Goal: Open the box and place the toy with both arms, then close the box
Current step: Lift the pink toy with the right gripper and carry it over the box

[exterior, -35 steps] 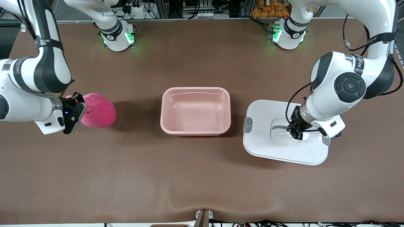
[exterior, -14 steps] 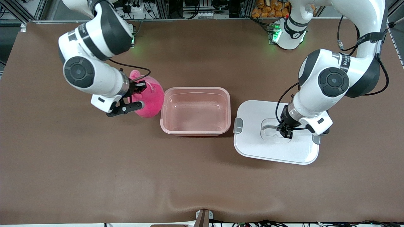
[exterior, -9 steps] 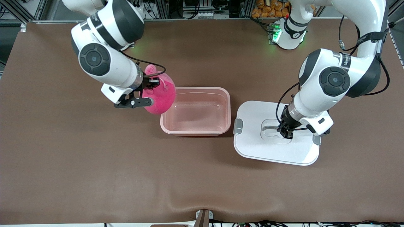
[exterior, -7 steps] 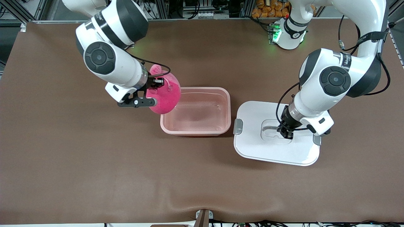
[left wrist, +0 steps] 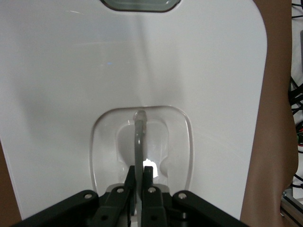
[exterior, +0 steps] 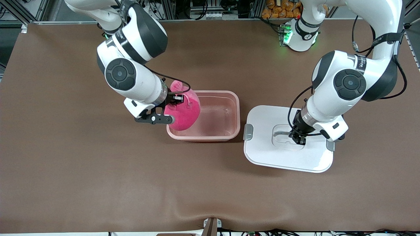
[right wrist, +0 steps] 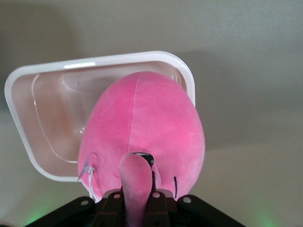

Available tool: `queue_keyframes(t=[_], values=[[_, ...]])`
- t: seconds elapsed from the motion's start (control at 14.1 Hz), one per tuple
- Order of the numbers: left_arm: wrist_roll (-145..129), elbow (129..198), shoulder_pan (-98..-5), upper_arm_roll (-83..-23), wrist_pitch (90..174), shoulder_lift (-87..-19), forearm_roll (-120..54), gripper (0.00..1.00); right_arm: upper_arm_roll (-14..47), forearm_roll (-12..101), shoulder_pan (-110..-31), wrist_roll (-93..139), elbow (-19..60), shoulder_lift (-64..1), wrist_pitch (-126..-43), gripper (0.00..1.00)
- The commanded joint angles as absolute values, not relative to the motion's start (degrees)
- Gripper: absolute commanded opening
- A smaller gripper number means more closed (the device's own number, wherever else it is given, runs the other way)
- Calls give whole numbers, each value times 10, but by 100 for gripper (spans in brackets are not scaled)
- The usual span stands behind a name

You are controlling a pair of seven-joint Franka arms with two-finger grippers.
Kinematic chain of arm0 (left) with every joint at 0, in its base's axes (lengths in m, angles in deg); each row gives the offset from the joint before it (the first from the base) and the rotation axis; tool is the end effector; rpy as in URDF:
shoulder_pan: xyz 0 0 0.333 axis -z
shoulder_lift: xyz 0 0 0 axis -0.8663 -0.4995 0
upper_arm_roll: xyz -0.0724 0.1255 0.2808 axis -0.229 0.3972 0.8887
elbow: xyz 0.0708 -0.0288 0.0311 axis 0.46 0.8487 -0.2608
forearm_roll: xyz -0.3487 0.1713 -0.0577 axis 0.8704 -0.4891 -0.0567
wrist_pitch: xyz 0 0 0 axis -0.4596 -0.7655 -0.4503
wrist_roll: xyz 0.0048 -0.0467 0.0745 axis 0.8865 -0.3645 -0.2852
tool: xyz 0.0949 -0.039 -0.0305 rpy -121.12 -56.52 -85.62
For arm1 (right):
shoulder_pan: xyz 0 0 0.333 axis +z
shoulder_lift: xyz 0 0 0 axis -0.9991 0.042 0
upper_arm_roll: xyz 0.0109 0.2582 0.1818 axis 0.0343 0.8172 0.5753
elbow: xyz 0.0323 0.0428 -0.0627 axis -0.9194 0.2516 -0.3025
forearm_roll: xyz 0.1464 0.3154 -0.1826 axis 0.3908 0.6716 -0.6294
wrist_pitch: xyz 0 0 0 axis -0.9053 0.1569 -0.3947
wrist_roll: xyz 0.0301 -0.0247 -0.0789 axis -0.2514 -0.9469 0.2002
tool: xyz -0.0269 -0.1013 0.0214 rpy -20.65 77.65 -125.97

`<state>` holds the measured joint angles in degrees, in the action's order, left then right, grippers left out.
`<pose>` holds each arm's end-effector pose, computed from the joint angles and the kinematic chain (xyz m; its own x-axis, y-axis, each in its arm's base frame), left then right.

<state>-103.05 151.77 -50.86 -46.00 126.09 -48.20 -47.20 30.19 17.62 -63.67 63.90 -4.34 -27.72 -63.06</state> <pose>0.6363 -0.2133 0.4515 0.1721 0.9851 0.0076 0.9840 -0.1722 0.0457 0.5782 0.3639 0.4702 0.9673 -0.0750 -0.2423 -0.1058 -0.9875 -0.1169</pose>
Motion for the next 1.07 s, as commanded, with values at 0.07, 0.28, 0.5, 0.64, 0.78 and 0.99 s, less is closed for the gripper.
queue_keyframes(t=[0.07, 0.28, 0.5, 0.64, 0.78, 0.99], values=[[-1053, 1512, -510, -461, 1261, -482, -476, 0, 300, 183, -617, 659, -69, -236, -643, 0], [-1057, 1512, -510, -461, 1261, -483, -477, 0, 299, 180, -607, 671, -69, -218, -658, 0], [-1057, 1514, -510, -461, 1261, -483, -477, 0, 299, 176, -607, 671, -66, -210, -659, 0], [-1057, 1514, -510, -461, 1261, -483, -478, 0, 299, 160, -607, 672, -66, -197, -659, 0], [-1057, 1514, -509, -461, 1261, -483, -478, 0, 299, 154, -601, 674, -65, -185, -660, 0], [-1056, 1515, -507, -460, 1261, -484, -478, 0, 299, 136, -588, 674, -63, -171, -687, 0]])
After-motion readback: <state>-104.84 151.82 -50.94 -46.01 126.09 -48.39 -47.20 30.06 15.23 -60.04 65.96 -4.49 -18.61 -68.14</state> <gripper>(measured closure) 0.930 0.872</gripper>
